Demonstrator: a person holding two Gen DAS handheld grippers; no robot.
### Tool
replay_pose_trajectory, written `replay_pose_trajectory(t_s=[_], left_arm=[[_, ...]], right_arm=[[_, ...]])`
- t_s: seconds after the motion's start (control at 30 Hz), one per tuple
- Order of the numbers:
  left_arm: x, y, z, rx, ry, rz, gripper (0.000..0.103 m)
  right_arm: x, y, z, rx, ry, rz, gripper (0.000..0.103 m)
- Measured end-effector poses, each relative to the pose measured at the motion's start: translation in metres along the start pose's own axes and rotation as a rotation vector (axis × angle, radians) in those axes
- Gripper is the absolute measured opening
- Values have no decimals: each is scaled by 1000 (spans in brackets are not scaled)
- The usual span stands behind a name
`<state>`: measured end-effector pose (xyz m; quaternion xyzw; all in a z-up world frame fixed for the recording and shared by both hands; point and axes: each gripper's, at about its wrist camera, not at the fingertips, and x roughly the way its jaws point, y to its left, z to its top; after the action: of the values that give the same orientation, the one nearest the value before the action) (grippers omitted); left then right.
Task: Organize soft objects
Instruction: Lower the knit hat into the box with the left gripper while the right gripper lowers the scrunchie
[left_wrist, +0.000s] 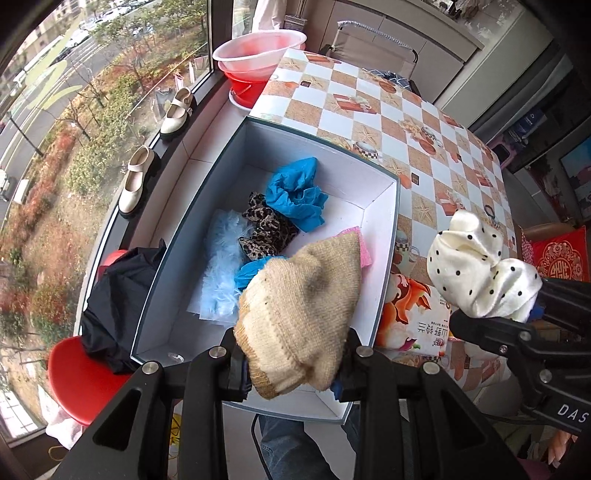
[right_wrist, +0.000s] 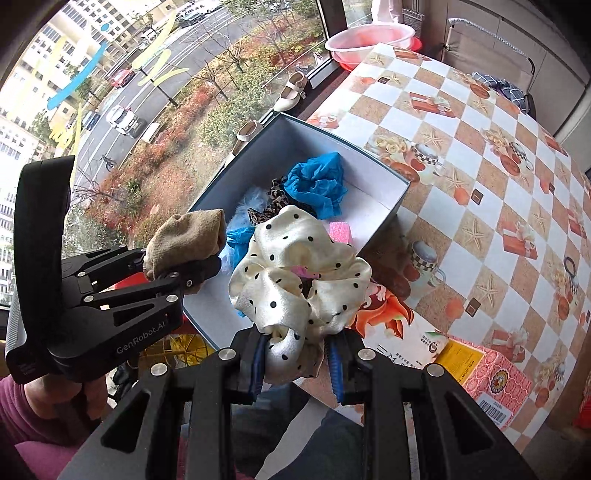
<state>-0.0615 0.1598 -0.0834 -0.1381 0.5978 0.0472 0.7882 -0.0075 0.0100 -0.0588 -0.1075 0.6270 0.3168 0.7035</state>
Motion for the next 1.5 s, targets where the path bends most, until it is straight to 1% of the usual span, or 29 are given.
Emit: replay_pose_trajectory(t_s=[0.23,0.53,1.03,1.5], left_arm=[[4,8,4,-29,10,19,34],[12,10,12,-30,25,35,34],[23,10,25,-16,47,39,34],[29,3,32,8,58,49,34]], right_arm=[[8,9,19,-33,9,12,29],[19,13,40,-51,21,18,29],[32,7,53,-50,46,9,29],[33,-6,60,-17,36,11,29]])
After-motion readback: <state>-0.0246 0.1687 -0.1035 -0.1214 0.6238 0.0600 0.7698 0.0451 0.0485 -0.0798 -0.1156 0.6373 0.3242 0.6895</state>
